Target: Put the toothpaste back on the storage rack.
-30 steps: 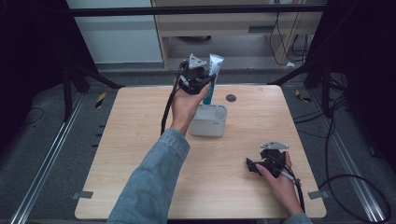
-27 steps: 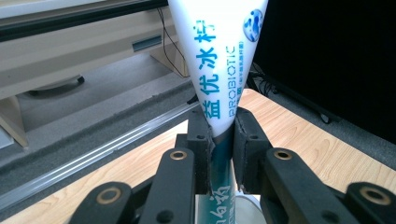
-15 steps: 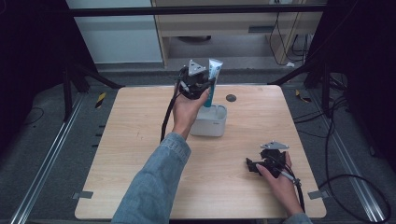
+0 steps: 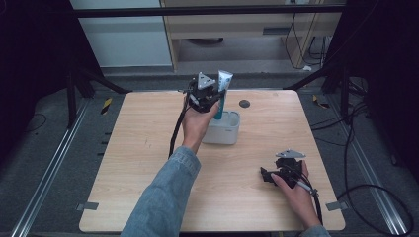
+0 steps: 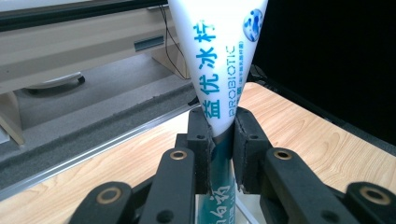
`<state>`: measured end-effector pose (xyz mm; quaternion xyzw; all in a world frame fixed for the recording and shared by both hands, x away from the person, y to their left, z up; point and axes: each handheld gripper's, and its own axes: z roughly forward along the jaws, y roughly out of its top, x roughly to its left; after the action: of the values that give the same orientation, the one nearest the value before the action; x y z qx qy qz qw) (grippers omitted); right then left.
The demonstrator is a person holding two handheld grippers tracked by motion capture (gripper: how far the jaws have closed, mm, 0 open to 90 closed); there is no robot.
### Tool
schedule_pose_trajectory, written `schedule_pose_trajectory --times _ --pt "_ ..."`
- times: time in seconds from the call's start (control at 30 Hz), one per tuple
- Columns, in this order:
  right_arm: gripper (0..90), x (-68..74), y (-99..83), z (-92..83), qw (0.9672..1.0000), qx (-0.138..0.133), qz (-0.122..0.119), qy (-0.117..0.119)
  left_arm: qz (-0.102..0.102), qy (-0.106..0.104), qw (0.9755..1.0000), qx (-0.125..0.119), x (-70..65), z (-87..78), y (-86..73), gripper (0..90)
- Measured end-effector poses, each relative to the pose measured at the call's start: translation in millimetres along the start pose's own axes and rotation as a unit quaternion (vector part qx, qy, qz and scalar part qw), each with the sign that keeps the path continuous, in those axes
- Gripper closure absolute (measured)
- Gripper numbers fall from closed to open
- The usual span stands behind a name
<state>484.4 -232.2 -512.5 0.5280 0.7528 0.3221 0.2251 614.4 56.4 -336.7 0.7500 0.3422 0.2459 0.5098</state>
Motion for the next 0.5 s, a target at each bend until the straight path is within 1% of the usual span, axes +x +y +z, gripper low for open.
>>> schedule_pose_trajectory --times 0.17,0.23,0.3,0.5 --pt "0.4 0.0 0.0 0.0 1.0 0.0 0.0 0.0 0.0 -0.001 1.0 0.001 -0.5 1.4 -4.3 78.5" --pt "0.4 0.0 0.0 0.0 1.0 0.0 0.0 0.0 0.003 0.0 1.0 0.007 -0.1 2.4 -7.0 78.5" --pt "0.4 0.0 0.0 0.2 1.0 -0.001 0.0 0.001 0.002 -0.001 1.0 0.007 -0.4 3.4 -9.2 78.5" --pt "0.4 -0.1 -0.1 0.2 1.0 -0.001 -0.001 0.0 0.01 -0.001 0.9999 0.011 -2.6 5.7 -13.4 78.5"
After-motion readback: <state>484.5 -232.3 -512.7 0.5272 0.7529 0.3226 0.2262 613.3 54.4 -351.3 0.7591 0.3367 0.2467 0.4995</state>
